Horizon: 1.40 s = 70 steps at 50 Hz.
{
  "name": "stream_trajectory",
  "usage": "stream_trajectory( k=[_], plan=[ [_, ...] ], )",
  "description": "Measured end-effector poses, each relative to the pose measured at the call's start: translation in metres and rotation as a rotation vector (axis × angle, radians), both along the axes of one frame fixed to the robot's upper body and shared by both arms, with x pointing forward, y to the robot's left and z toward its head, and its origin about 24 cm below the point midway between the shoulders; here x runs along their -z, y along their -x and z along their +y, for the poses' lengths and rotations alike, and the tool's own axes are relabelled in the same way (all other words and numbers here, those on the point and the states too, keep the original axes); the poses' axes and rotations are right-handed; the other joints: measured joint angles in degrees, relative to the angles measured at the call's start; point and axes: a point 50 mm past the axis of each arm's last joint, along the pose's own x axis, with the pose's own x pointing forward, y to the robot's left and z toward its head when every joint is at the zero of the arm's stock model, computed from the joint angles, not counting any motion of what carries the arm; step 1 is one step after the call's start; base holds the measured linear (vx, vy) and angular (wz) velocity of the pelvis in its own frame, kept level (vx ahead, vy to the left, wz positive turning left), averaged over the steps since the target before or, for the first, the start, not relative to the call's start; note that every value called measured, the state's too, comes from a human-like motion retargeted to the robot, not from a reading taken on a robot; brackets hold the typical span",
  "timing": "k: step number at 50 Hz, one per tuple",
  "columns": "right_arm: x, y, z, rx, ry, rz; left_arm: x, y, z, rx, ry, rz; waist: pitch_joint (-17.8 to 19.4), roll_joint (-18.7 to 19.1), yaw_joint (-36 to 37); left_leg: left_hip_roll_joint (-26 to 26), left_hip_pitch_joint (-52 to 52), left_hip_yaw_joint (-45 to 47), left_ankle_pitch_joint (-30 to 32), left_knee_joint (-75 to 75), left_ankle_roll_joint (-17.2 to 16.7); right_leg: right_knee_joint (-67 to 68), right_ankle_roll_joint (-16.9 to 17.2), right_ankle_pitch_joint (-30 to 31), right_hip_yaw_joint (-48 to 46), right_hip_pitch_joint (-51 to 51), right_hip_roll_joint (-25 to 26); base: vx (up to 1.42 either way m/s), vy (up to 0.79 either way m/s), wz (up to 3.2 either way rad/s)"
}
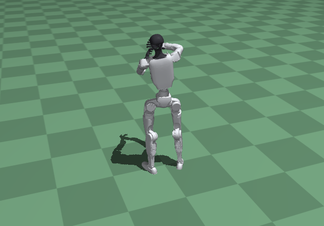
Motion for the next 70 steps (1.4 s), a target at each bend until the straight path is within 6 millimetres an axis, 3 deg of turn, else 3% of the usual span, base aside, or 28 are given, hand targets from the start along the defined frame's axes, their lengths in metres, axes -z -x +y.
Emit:
stream_trajectory(
  k=[19, 25, 30, 35, 40, 46, 52, 59, 65, 70],
  plan=[
    [-0.001, 0.001, -0.001, -0.008, -0.047, 0.020, 0.004, 0.001, 0.000, -0.001, -0.006, 0.009, 0.37, 0.69, -0.76, -0.36, -0.29, 0.31, 0.00, 0.03, 0.06, 0.18, 0.11, 0.18, 0.66, -0.60, -0.30, 0.00, 0.00, 0.00],
    [0.001, -0.001, -0.005, 0.028, -0.138, 0.115, 0.005, 0.001, -0.001, 0.001, 0.003, 0.022, 0.49, 1.46, -1.35, -0.43, -0.19, 0.06, -0.10, 0.17, 0.10, 0.18, 0.02, -0.02, 0.55, -0.29, -0.43, 0.00, 0.00, 0.00],
    [0.005, -0.004, -0.023, 0.089, -0.427, 0.343, 0.004, 0.003, -0.002, 0.014, 0.057, 0.048, 1.13, 2.15, -1.93, -0.56, -0.07, -0.36, -0.14, 0.31, 0.43, 0.47, -0.15, -0.30, 0.36, -0.02, -0.66, 0.00, 0.00, 0.00],
    [0.020, 0.000, -0.055, 0.090, -0.820, 0.595, -0.002, 0.009, 0.000, 0.044, 0.133, 0.050, 2.35, 2.92, -2.69, -0.76, -0.23, -0.84, -0.09, 0.52, 0.74, 1.00, -0.17, -0.55, 0.09, -0.08, -1.02, 0.00, 0.00, 0.00],
    [0.053, 0.009, -0.092, 0.123, -1.140, 0.794, -0.016, 0.015, 0.004, 0.075, 0.213, 0.029, 4.01, 3.96, -3.98, -0.97, -0.90, -1.23, 0.21, 0.61, 0.81, 1.37, -0.15, -0.47, -0.19, -0.67, -1.35, 0.00, 0.00, 0.00],
    [0.099, 0.018, -0.131, 0.274, -1.349, 0.971, -0.047, 0.013, 0.016, 0.126, 0.413, 0.051, 6.40, 5.29, -6.51, -1.36, -2.33, -1.39, 1.14, 0.09, 0.73, 1.17, -0.19, 0.32, -0.36, -2.13, -1.63, -0.01, 0.00, 0.00],
    [0.130, 0.030, -0.158, 0.375, -1.535, 1.048, -0.098, -0.005, 0.054, 0.084, 0.591, 0.001, 9.10, 6.13, -9.33, -1.99, -4.08, -0.84, 2.67, -1.25, 0.52, 0.18, -0.01, 1.87, 0.09, -4.32, -1.76, -0.06, 0.02, -0.08],
    [0.150, 0.043, -0.175, 0.393, -1.751, 1.040, -0.168, -0.020, 0.136, -0.216, 0.651, -0.174, 12.25, 5.90, -11.97, -2.88, -5.79, 1.33, 4.40, -2.92, 0.50, -2.14, 0.94, 4.66, 2.03, -6.99, -1.65, -0.07, 0.03, -0.29],
    [0.159, 0.049, -0.182, 0.410, -1.828, 1.016, -0.213, -0.008, 0.218, -0.583, 0.646, -0.278, 14.37, 5.15, -13.37, -2.24, -6.91, 4.31, 5.44, -3.43, 0.13, -4.62, 1.15, 7.43, 4.30, -8.94, 0.04, -0.06, -0.02, -0.46],
    [0.170, 0.055, -0.190, 0.444, -1.886, 1.017, -0.236, 0.015, 0.270, -0.822, 0.696, -0.308, 15.55, 4.27, -14.27, -1.41, -7.44, 6.39, 5.64, -3.03, -0.17, -5.96, 1.15, 9.08, 5.75, -9.86, 1.39, -0.03, -0.02, -0.39]
  ],
)
